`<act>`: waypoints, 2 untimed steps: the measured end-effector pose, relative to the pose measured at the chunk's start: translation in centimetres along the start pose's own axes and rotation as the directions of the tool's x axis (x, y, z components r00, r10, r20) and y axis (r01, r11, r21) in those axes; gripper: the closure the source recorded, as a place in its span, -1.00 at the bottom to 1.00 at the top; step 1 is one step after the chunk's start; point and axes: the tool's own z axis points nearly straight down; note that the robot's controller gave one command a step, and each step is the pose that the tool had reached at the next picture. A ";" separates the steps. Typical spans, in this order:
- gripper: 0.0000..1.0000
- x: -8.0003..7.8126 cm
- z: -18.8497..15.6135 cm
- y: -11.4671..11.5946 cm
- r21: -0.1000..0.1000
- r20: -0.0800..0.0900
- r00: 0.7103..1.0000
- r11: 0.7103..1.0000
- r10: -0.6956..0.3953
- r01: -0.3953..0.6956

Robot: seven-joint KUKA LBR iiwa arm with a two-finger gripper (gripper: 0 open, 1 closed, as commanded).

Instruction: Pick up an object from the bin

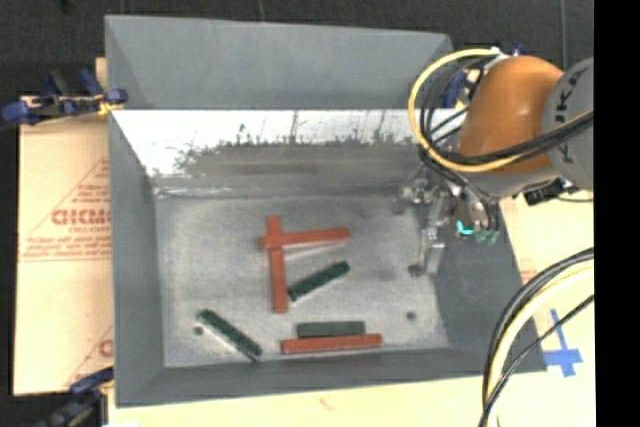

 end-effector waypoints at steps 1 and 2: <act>-1.00 -0.2 -0.5 0.0 0.001 0.008 1.000 1.000 -0.002 0.002; -1.00 -2.3 2.0 2.8 0.008 0.016 0.990 0.990 -0.141 0.141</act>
Offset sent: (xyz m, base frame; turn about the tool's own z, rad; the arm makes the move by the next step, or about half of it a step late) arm 0.0444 0.0742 -0.0615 -0.3224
